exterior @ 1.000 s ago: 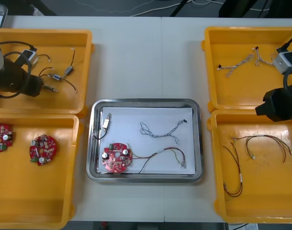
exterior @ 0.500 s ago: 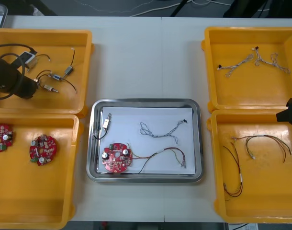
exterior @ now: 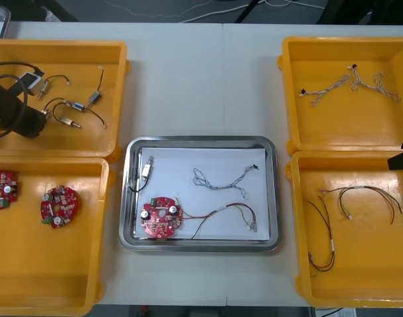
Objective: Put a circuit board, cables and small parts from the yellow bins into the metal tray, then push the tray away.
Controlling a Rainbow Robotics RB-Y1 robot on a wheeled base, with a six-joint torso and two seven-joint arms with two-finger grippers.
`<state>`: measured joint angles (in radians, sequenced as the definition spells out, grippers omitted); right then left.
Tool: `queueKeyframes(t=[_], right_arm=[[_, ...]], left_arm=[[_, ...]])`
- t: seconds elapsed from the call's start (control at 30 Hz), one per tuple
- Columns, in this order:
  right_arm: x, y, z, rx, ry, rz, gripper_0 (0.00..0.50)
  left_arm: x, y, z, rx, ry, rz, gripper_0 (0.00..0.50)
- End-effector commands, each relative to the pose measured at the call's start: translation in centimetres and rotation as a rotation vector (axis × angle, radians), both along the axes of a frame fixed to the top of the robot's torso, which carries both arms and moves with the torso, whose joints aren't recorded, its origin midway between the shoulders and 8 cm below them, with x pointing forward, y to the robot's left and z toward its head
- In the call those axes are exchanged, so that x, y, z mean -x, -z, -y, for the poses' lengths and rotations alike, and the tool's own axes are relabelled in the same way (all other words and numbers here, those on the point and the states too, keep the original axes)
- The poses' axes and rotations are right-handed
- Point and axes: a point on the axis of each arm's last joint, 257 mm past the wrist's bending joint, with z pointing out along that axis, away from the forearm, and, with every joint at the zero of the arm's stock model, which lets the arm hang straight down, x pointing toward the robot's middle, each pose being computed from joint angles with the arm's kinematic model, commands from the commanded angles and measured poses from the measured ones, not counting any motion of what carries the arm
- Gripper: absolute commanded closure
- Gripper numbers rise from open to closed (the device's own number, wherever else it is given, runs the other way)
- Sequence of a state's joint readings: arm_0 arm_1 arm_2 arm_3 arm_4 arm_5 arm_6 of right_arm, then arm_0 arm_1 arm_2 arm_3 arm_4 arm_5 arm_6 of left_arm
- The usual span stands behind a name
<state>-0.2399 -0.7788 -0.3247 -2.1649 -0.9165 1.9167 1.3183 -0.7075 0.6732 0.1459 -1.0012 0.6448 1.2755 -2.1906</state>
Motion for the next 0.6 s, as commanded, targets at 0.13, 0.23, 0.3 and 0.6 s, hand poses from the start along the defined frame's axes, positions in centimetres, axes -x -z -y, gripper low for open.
queueKeyframes(t=[0.13,0.23,0.3,0.6], right_arm=[[0.3,-0.2,3.3,0.04,0.052,-0.014,0.0],[0.3,0.0,3.5,0.046,0.051,-0.017,0.0],[0.3,0.0,3.5,0.046,0.049,-0.018,0.0],[0.6,0.2,3.8,0.047,0.055,-0.026,0.0]], left_arm=[[0.1,-2.6,-2.2,-0.043,0.031,0.015,0.129],[0.5,-3.0,-2.3,-0.029,0.038,0.005,0.069],[0.8,-3.4,-2.3,-0.027,0.052,-0.001,0.032],[1.2,-6.1,-1.6,-0.025,0.083,-0.004,0.008]])
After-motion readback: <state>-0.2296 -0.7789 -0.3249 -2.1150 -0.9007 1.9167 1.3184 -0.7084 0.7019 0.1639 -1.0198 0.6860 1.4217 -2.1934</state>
